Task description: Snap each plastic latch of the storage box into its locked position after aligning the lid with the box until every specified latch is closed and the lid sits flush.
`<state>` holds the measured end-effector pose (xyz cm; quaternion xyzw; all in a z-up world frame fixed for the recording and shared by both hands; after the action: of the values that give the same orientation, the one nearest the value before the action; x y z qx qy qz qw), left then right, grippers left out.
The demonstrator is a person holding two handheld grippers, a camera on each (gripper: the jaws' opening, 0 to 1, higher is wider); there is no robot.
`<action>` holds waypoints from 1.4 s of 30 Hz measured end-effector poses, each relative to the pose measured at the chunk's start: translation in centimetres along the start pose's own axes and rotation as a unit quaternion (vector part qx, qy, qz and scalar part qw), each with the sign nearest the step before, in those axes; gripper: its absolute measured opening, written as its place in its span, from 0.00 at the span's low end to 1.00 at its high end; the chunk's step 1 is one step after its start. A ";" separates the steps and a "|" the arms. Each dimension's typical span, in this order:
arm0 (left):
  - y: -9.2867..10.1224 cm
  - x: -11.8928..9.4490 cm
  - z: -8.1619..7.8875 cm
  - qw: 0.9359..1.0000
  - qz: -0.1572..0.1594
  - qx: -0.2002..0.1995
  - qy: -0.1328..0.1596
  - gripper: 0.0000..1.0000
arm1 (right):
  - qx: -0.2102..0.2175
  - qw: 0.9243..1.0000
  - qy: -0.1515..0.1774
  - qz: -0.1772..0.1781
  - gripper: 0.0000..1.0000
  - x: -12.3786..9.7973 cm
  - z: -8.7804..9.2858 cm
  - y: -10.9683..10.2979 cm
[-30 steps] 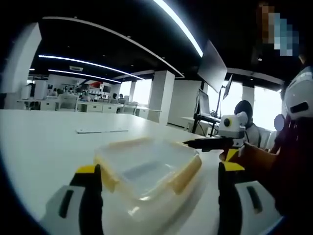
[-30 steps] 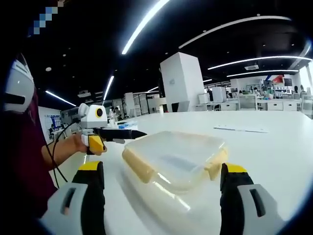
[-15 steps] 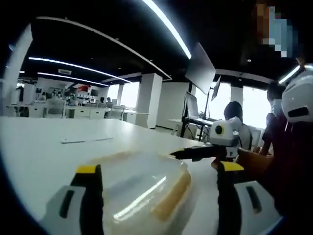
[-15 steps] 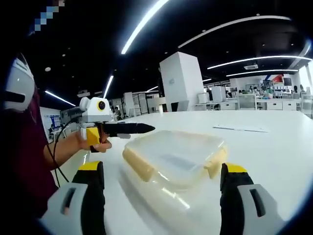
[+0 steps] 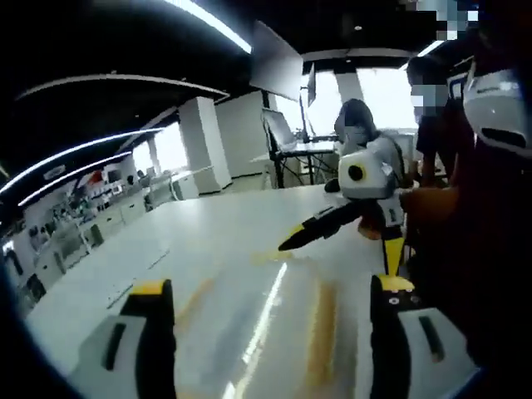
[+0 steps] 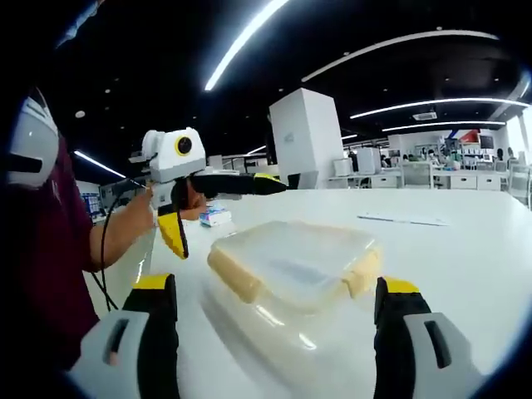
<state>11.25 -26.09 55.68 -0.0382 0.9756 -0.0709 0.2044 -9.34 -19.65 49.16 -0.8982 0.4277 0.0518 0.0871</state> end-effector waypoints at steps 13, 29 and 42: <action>-3.5 -0.2 -1.5 0.985 0.084 0.022 -0.150 0.73 | -0.007 1.000 -0.003 -0.007 1.00 0.3 0.0 -0.2; -4.4 1.8 -0.4 0.931 0.175 0.008 -0.320 0.95 | -0.010 1.000 -0.002 -0.011 1.00 0.4 -0.3 0.3; -4.8 2.9 0.0 0.910 0.186 -0.014 -0.370 0.97 | -0.018 1.000 -0.008 -0.011 1.00 0.8 -0.3 0.5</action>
<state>8.86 -31.15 55.29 0.1177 0.8203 0.0011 0.5597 -9.29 -20.62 49.26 -0.9039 0.4158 0.0660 0.0752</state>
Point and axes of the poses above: the point that each gripper's makers call its tool centre point, and the gripper's own axes: x roughly forward along the fingers, y roughly to its right, z roughly out of its underside, the point moved 10 cm from there along -x, roughly backward along the fingers, and after that the axes turned 13 degrees about z, right-handed, at the moved point
